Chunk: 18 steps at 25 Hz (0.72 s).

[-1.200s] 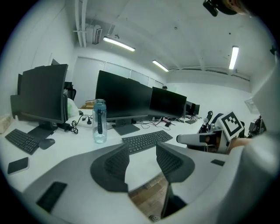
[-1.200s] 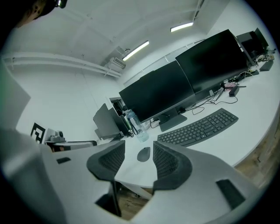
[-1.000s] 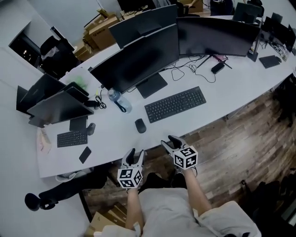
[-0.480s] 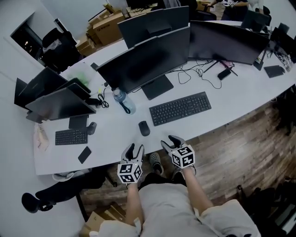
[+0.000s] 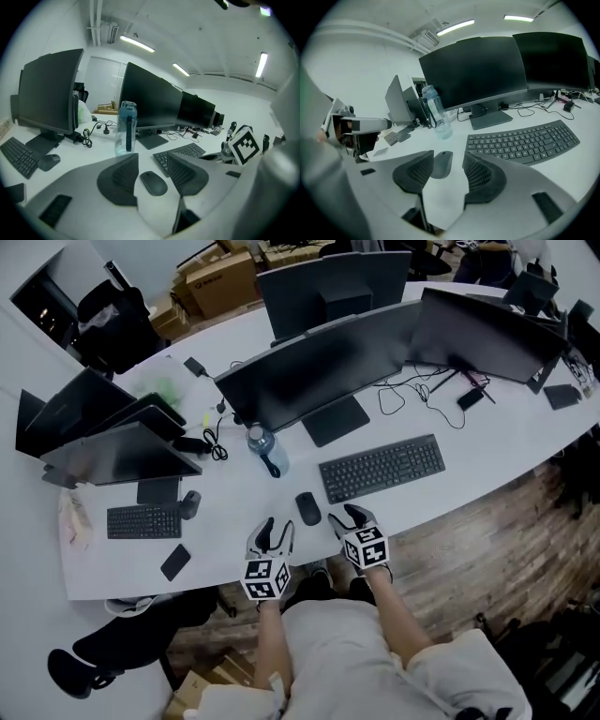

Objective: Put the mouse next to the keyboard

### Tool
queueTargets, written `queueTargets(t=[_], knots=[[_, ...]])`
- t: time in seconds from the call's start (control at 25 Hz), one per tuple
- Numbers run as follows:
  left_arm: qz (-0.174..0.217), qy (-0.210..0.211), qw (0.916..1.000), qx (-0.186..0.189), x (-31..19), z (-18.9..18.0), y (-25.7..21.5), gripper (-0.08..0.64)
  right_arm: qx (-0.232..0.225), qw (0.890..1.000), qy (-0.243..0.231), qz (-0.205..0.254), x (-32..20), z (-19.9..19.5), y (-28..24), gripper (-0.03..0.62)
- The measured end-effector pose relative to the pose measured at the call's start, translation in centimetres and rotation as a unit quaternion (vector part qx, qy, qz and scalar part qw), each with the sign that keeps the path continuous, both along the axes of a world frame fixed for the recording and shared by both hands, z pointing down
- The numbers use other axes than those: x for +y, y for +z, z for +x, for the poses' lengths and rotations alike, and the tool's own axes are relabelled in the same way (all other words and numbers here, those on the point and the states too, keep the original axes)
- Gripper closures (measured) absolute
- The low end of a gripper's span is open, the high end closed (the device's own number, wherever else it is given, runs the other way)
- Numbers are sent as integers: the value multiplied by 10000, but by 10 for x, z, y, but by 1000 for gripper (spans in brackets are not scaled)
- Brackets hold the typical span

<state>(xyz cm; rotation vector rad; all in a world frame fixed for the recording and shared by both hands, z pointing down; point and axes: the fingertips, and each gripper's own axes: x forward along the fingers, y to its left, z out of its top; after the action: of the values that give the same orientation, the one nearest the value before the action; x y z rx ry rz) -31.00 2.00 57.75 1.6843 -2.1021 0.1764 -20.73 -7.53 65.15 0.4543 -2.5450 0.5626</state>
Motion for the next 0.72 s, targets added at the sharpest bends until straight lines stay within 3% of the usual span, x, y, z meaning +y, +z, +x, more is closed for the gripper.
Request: queueTargets(t=[0.56, 0.64, 0.72], knots=[[-361, 699, 9966, 261, -26, -40, 43, 385, 465, 9989, -36, -86, 4, -82, 46, 376], [-368, 841, 9954, 257, -31, -41, 44, 418, 542, 9984, -53, -159, 5, -89, 54, 367], [-279, 948, 9948, 228, -37, -43, 42, 508, 597, 9980, -51, -200, 6, -96, 60, 348]])
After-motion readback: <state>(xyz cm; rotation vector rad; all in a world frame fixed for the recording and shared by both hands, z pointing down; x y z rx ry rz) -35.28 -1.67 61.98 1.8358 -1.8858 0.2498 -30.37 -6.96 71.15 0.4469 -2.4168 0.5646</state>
